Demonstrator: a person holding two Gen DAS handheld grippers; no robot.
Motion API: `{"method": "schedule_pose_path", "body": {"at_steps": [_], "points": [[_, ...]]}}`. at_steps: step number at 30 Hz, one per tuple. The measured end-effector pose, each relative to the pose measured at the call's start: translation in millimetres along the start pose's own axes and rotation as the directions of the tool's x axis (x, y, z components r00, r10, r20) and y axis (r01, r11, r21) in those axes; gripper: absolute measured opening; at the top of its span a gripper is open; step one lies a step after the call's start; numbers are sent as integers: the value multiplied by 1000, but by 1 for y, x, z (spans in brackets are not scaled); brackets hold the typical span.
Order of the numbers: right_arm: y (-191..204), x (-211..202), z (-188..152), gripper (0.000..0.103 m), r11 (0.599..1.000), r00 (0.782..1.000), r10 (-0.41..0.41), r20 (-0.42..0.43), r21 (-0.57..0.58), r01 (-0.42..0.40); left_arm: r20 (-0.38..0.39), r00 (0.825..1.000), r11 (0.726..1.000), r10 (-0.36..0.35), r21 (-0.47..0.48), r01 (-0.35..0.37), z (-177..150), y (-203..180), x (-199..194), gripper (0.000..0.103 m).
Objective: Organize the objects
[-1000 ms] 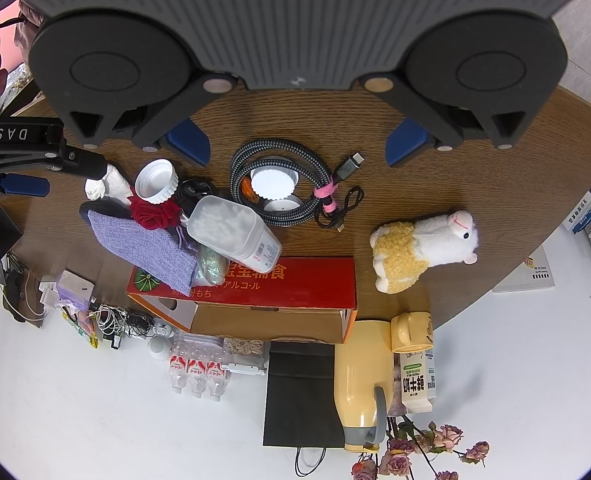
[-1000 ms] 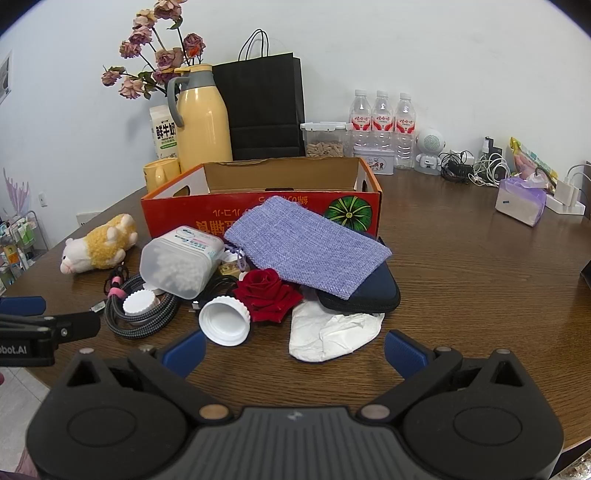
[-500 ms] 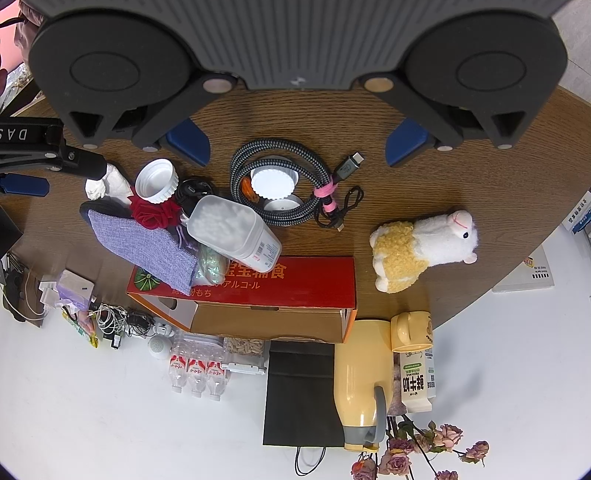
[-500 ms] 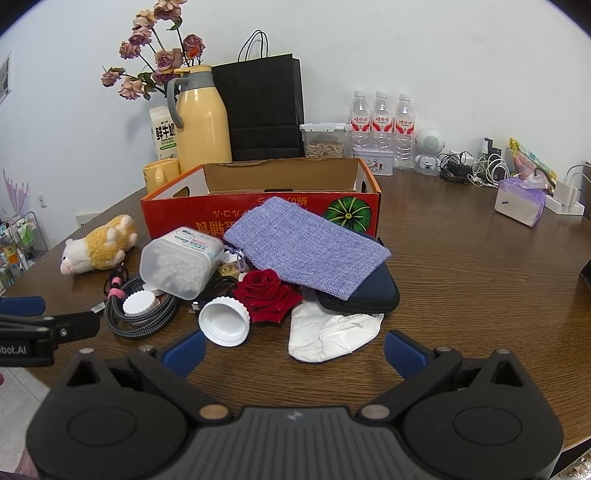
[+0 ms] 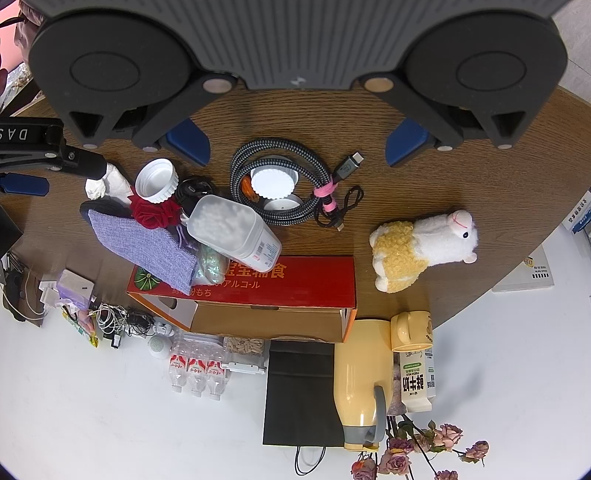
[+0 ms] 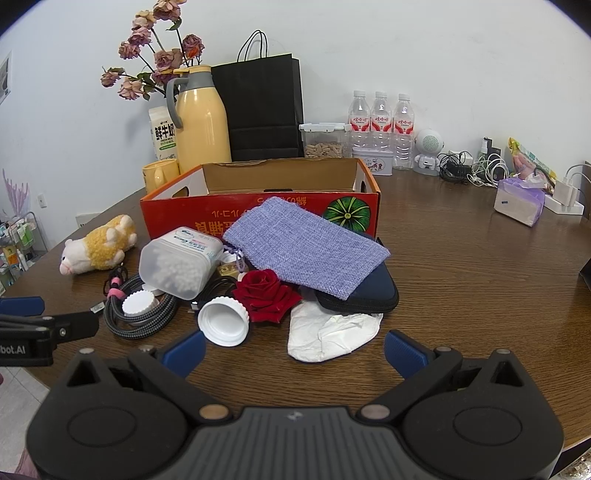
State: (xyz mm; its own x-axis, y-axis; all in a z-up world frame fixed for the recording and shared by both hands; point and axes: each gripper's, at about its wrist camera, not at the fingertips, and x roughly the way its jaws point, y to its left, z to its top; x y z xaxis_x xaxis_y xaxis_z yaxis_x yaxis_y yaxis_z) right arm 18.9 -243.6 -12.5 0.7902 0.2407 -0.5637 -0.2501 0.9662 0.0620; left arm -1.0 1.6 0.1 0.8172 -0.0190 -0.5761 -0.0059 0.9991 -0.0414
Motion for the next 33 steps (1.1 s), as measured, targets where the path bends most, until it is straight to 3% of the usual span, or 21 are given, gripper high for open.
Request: {"method": "schedule_pose_path", "body": {"at_steps": [33], "points": [[-5,6,3,103,1000,1000,-4,-5,2,4,-10,1000,1000,4,-5,-4,4,3,5,103]]}}
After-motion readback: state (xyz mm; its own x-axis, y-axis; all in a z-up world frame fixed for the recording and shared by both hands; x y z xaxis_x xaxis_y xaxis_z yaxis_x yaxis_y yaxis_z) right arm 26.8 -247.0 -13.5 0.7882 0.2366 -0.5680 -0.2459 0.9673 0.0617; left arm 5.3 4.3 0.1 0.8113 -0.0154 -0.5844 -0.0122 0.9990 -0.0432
